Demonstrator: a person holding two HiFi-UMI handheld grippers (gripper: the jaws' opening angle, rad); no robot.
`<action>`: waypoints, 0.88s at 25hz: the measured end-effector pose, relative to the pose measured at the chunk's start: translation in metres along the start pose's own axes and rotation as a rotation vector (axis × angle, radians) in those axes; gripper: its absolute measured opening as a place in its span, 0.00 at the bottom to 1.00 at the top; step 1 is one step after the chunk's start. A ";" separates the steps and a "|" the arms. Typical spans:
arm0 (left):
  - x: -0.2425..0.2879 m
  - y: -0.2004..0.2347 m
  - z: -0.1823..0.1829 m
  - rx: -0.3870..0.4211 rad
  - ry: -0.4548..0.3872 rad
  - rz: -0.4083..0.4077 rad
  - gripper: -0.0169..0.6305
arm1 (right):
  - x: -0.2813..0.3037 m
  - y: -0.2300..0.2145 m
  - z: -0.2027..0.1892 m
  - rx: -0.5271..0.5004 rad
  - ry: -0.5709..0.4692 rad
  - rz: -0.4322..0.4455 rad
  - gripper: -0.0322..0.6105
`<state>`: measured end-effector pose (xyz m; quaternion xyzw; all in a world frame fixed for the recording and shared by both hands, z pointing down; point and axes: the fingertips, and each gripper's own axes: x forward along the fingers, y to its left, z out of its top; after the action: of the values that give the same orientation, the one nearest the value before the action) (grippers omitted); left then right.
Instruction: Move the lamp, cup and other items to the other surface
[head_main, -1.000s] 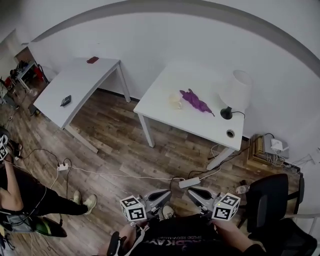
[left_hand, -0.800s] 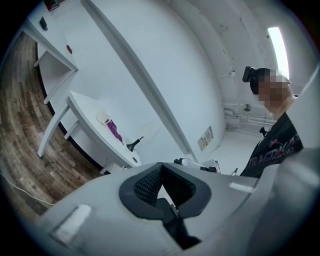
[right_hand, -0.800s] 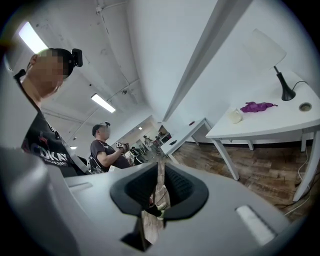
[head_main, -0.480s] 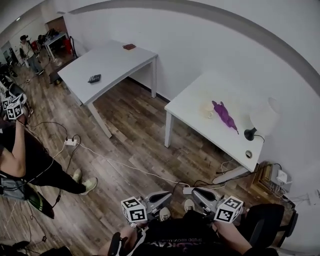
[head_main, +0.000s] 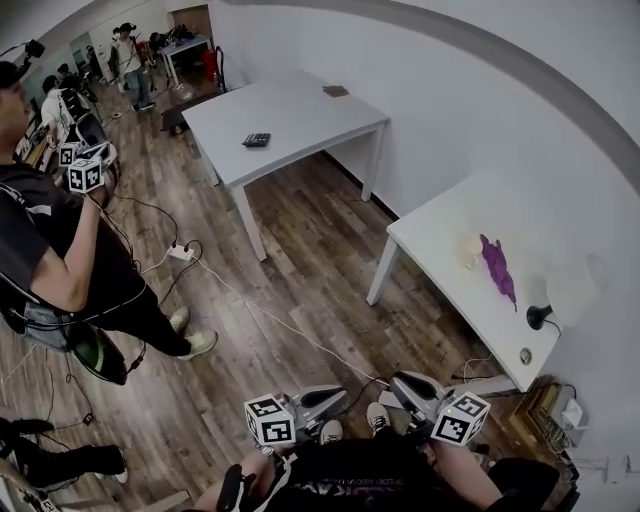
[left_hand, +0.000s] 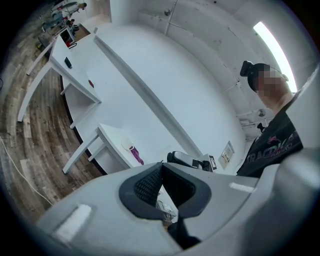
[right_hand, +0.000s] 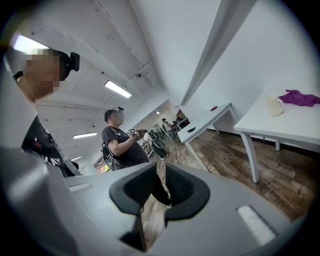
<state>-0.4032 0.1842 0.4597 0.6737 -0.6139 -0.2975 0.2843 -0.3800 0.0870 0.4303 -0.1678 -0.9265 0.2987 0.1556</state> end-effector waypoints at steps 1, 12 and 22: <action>0.002 0.003 0.002 0.002 -0.011 0.007 0.02 | 0.002 -0.004 0.002 0.000 0.005 0.003 0.14; 0.047 0.002 0.016 0.011 -0.040 0.072 0.02 | -0.011 -0.067 0.037 -0.016 0.023 -0.008 0.16; 0.070 0.018 0.015 0.009 -0.066 0.176 0.02 | -0.030 -0.197 0.092 -0.158 -0.003 -0.279 0.16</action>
<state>-0.4214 0.1130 0.4592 0.6082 -0.6811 -0.2908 0.2857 -0.4322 -0.1221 0.4728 -0.0486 -0.9617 0.2006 0.1804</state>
